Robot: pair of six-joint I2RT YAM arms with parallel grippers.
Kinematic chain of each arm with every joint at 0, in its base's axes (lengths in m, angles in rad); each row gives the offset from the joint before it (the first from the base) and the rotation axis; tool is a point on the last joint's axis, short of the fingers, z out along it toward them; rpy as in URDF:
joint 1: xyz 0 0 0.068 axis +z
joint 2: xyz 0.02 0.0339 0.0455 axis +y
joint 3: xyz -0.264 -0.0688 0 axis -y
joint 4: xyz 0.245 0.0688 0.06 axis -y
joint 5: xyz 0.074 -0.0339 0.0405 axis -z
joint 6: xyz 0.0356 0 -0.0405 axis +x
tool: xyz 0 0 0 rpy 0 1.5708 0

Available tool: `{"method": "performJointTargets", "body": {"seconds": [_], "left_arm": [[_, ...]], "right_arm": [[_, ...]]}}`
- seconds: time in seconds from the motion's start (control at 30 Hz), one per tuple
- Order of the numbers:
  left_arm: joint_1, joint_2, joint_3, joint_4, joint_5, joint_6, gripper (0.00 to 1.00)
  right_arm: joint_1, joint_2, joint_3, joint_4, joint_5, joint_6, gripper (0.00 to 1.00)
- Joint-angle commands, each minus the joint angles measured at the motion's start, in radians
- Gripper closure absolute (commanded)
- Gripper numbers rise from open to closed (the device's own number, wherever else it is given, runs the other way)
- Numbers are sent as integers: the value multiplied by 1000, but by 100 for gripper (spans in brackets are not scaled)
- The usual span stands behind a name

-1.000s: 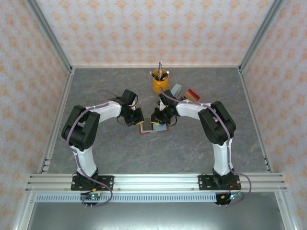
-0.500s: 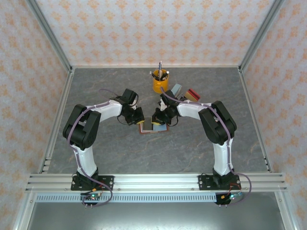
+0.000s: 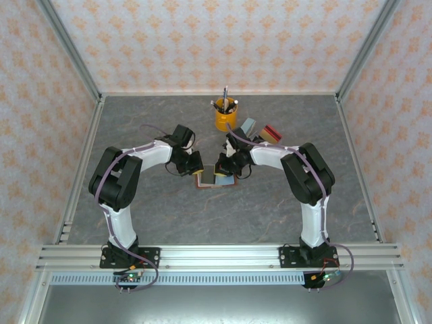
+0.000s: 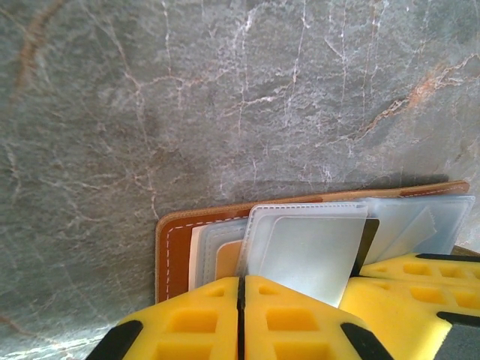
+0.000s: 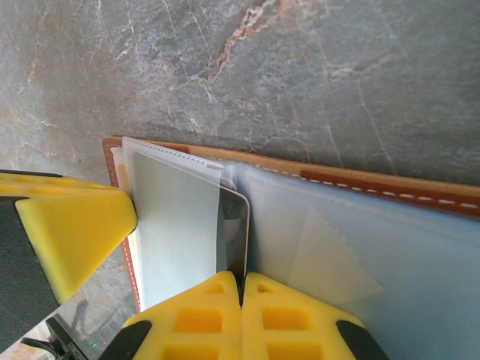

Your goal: Take the credit cards out of the card holder

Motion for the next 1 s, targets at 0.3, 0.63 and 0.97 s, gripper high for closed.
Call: {"method": "performJointTargets", "body": {"seconds": [0.3,0.63,0.97], "left_arm": [[5,-70,37,-132,-65,64,88],[-22,-48,26,-34,52,47,88],[-36,44,51,-97,-30,64,92]], "right_arm": [[-1,-13,8,-121,98,-54,95],[0,7,50,-137,71,-93,95],[-1,34,92,-180,98,-127,95]]}}
